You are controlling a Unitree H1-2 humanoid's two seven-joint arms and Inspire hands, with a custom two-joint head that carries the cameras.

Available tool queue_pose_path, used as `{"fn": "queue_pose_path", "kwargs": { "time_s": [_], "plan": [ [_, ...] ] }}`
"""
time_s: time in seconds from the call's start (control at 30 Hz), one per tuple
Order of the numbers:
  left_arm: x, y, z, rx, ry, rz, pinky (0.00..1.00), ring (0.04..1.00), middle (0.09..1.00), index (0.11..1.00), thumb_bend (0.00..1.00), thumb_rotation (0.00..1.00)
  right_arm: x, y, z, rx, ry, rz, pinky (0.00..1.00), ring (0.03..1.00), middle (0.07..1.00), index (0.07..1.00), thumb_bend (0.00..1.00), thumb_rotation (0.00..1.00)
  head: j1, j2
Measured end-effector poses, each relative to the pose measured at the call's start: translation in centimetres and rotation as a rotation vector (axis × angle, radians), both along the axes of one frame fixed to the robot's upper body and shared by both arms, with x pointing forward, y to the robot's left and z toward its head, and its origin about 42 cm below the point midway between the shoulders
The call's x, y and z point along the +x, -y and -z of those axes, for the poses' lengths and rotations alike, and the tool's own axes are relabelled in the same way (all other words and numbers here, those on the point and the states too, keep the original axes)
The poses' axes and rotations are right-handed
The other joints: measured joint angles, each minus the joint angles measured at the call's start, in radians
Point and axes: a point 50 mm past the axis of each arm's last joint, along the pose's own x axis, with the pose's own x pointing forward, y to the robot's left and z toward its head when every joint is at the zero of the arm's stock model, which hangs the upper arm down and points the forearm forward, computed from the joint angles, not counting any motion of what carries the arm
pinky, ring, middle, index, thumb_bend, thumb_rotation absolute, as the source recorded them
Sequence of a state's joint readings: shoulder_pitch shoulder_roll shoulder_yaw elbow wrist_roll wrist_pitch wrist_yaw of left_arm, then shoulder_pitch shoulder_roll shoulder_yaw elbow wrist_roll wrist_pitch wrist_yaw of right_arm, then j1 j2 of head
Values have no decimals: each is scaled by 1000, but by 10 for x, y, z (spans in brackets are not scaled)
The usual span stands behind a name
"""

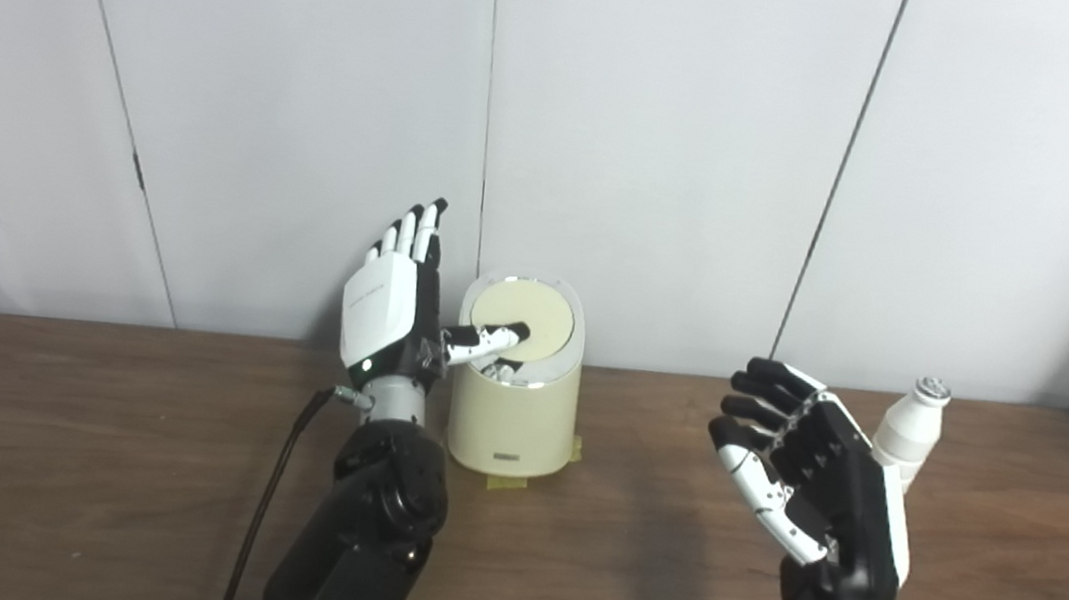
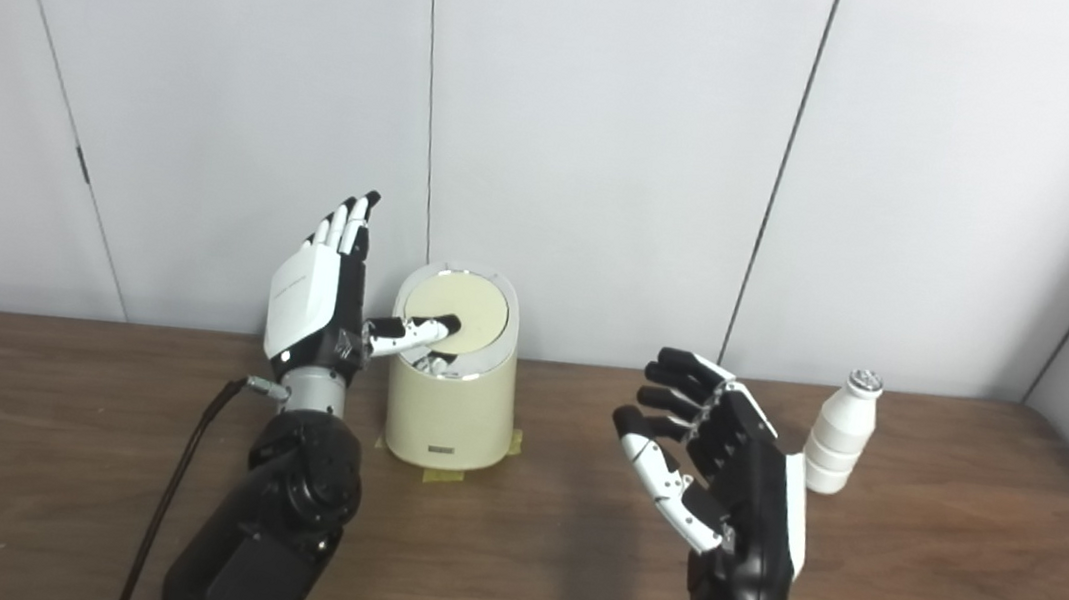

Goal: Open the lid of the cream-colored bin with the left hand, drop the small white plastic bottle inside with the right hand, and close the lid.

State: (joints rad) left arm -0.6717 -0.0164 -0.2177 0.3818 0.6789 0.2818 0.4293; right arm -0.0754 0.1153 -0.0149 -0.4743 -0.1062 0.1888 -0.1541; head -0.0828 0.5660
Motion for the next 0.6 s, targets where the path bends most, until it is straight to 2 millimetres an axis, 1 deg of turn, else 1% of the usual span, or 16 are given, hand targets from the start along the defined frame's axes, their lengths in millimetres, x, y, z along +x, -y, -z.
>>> {"fn": "queue_pose_path", "kwargs": {
  "time_s": [0.2,0.3,0.47,0.6],
  "plan": [
    [2,3,2,22,-14,0,1000,1000,1000,1000,858,222,0,-2,-1,-4,-2,-5,542,632,659,646,295,171,0,0],
    [2,6,1,60,-6,8,1000,1000,1000,1000,886,213,-1,-4,-2,-5,1,-7,543,633,660,645,296,173,-2,2],
    [2,5,0,219,6,25,1000,1000,1000,1000,987,216,-1,-4,-3,-6,-2,-4,544,633,658,645,297,174,-3,2],
    [4,5,-5,372,21,6,1000,1000,1000,995,1000,195,-1,-5,-3,-6,-8,-4,539,631,656,644,297,176,-3,2]
  ]
}}
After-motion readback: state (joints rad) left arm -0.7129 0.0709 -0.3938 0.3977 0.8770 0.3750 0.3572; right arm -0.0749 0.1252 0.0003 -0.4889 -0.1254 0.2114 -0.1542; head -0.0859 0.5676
